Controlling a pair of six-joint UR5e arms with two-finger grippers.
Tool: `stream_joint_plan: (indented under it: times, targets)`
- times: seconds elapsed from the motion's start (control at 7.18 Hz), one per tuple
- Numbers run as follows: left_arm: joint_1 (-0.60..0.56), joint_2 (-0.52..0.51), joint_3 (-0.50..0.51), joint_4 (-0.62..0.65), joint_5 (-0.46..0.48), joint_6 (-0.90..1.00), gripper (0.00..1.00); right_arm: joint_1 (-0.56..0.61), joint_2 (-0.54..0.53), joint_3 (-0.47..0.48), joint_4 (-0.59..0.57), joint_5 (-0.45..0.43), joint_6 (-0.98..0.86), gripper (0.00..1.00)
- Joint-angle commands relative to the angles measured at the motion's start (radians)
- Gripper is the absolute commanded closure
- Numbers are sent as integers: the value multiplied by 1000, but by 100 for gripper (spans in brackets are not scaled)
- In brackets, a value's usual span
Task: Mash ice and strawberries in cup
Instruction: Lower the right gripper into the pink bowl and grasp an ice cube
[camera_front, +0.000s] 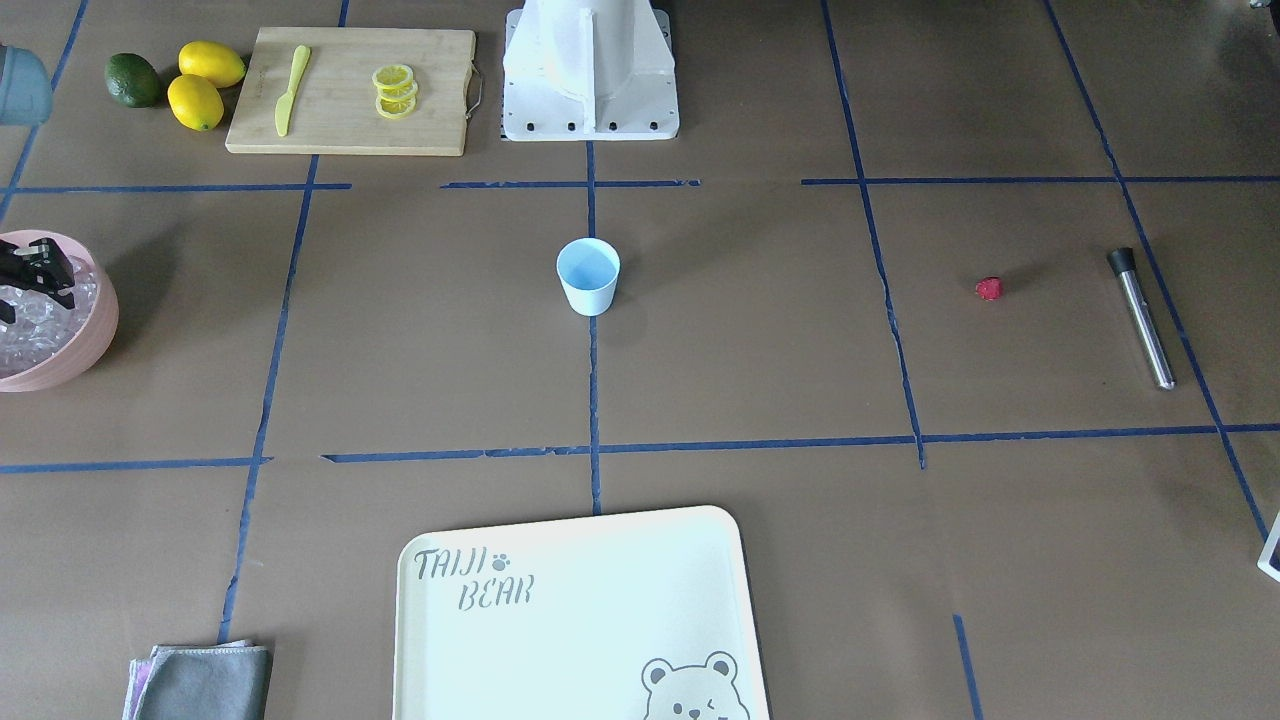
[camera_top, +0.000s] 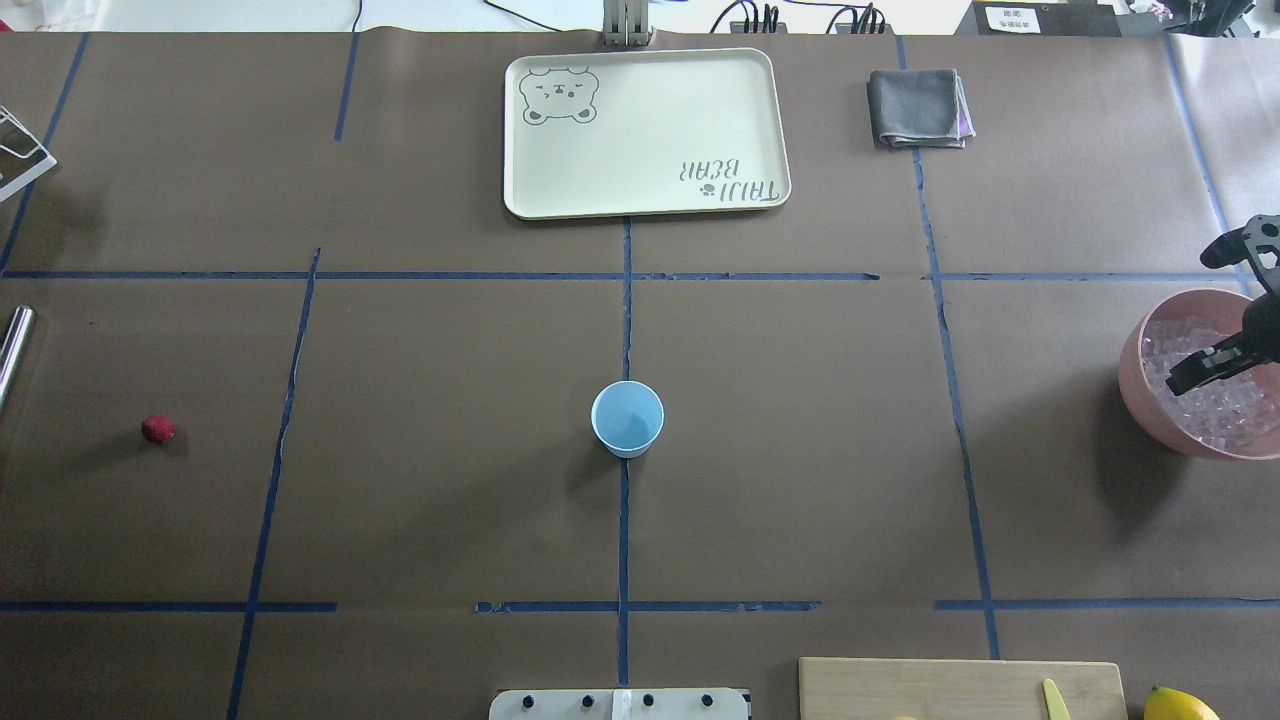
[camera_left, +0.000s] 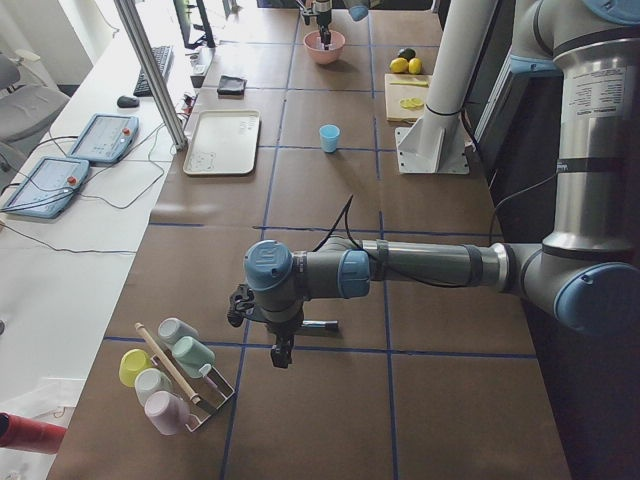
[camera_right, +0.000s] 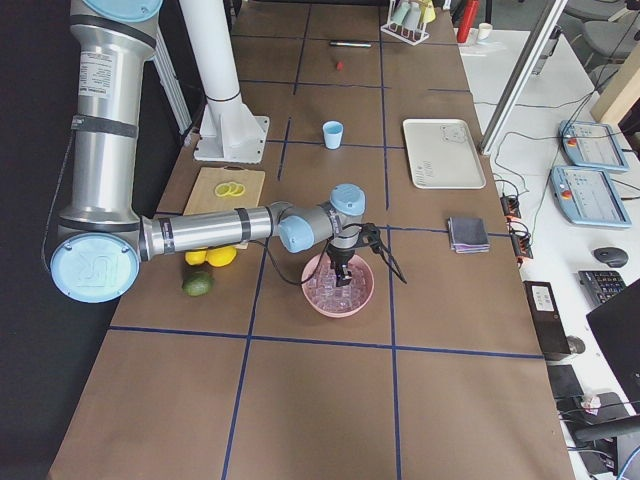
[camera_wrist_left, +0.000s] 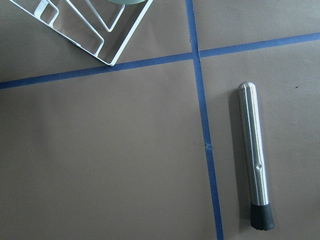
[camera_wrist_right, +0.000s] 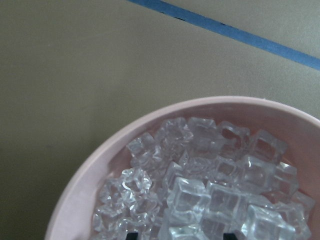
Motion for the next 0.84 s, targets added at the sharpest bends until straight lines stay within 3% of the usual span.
stream_joint_plan:
  times: [0.0, 0.14, 0.7]
  targets:
    - [2, 0, 0, 0, 0, -1, 0, -1, 0, -1, -1, -3, -3, 45]
    - [2, 0, 0, 0, 0, -1, 0, -1, -2, -1, -1, -3, -3, 63]
    - [2, 0, 0, -1, -1, 1, 0, 1, -6, 2, -1, -1, -6, 95]
